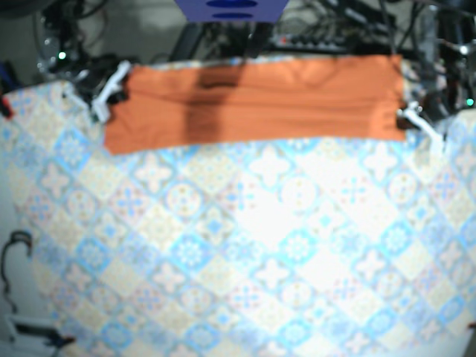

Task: Fold the T-shirt properly
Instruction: 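Lower the folded edge onto the shirt and open both grippers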

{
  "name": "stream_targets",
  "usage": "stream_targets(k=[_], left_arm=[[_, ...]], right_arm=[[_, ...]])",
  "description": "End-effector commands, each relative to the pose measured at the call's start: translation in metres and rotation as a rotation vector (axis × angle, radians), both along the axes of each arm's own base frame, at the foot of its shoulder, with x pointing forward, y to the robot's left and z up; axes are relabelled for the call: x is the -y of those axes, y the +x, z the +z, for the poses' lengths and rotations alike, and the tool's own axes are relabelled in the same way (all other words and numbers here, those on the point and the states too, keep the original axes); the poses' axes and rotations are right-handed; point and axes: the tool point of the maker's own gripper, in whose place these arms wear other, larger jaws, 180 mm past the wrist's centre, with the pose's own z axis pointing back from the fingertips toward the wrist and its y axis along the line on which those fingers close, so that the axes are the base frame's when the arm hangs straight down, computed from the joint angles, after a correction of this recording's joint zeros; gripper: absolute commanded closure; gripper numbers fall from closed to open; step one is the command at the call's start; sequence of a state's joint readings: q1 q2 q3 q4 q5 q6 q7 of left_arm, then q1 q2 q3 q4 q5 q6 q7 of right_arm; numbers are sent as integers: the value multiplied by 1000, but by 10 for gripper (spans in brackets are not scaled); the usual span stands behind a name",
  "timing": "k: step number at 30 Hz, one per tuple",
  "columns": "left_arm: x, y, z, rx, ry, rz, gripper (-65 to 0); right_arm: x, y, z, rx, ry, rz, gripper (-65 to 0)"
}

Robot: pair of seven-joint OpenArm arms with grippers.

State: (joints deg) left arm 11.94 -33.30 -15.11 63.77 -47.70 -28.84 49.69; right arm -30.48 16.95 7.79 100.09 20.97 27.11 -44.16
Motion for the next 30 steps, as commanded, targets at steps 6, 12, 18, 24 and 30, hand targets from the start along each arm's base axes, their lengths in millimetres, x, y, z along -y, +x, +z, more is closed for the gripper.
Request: stream_targets(k=[6, 12, 18, 24, 30], left_arm=[[-11, 3, 7, 7, 31, -3, -275], [-13, 4, 8, 6, 36, -2, -375], [-13, 4, 9, 6, 38, -3, -391], [-17, 3, 10, 1, 48, -6, -391], [-19, 3, 12, 0, 51, -9, -391]], right_arm=[[2, 8, 8, 38, 1, -2, -307], [8, 10, 12, 49, -10, -9, -402], [33, 14, 19, 73, -45, -72, -423], [52, 16, 24, 87, -72, -115, -423], [51, 16, 24, 88, -71, -114, -423]])
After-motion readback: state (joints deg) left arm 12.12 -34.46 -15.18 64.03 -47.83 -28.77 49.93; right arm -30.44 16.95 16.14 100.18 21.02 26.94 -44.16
